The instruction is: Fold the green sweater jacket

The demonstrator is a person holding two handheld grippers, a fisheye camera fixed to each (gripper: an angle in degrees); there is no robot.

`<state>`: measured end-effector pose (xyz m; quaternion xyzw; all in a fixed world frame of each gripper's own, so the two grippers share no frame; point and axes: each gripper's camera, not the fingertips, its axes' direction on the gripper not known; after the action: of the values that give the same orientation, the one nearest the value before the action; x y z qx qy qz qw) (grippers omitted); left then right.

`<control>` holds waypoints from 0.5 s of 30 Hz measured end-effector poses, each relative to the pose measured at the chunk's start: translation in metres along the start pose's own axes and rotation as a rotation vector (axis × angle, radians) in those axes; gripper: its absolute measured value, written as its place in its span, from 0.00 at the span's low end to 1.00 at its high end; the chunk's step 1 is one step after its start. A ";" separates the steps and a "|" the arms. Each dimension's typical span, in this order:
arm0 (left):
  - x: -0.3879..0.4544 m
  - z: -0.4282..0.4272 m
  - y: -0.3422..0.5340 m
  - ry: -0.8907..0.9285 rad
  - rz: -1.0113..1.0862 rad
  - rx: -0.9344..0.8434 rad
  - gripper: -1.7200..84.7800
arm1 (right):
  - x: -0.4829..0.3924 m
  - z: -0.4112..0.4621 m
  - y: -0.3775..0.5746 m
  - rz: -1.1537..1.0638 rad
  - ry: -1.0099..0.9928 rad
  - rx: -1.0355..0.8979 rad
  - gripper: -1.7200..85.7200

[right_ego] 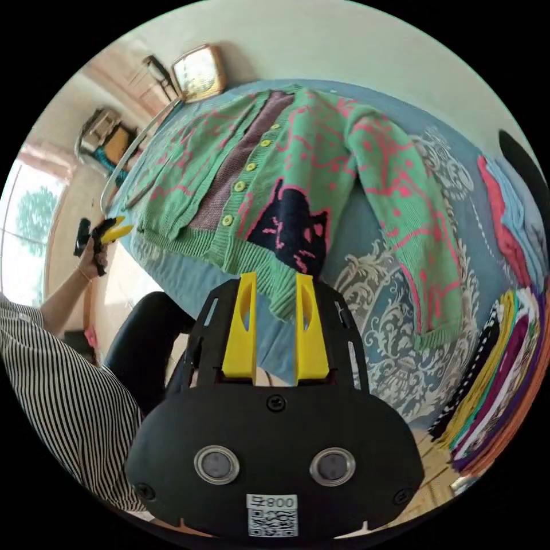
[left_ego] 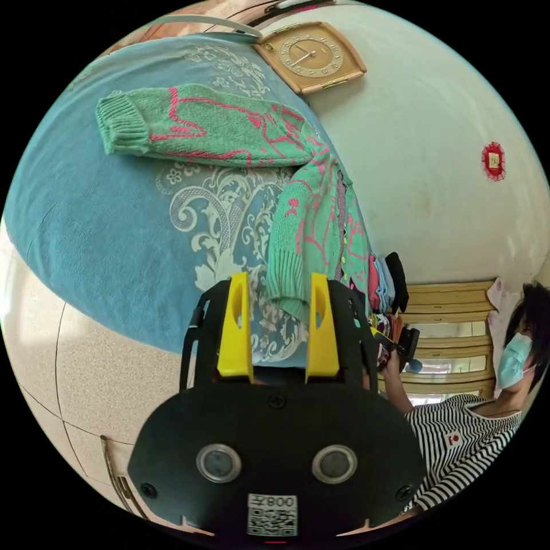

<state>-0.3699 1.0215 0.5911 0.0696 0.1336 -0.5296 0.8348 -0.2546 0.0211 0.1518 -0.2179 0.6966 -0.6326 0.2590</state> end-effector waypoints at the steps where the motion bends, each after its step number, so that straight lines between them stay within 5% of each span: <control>1: -0.004 0.003 -0.007 -0.001 -0.004 -0.023 0.18 | 0.039 -0.003 0.015 0.107 -0.063 0.049 0.15; 9: 0.005 0.037 -0.032 0.060 0.016 -0.214 0.09 | 0.210 0.055 0.072 0.489 -0.432 0.072 0.18; 15: 0.028 0.020 -0.028 0.112 0.080 -0.211 0.06 | 0.261 0.078 0.096 0.503 -0.546 0.013 0.06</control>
<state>-0.3807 0.9799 0.6028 0.0160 0.2320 -0.4742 0.8492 -0.4042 -0.1935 0.0290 -0.1988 0.6295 -0.4721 0.5842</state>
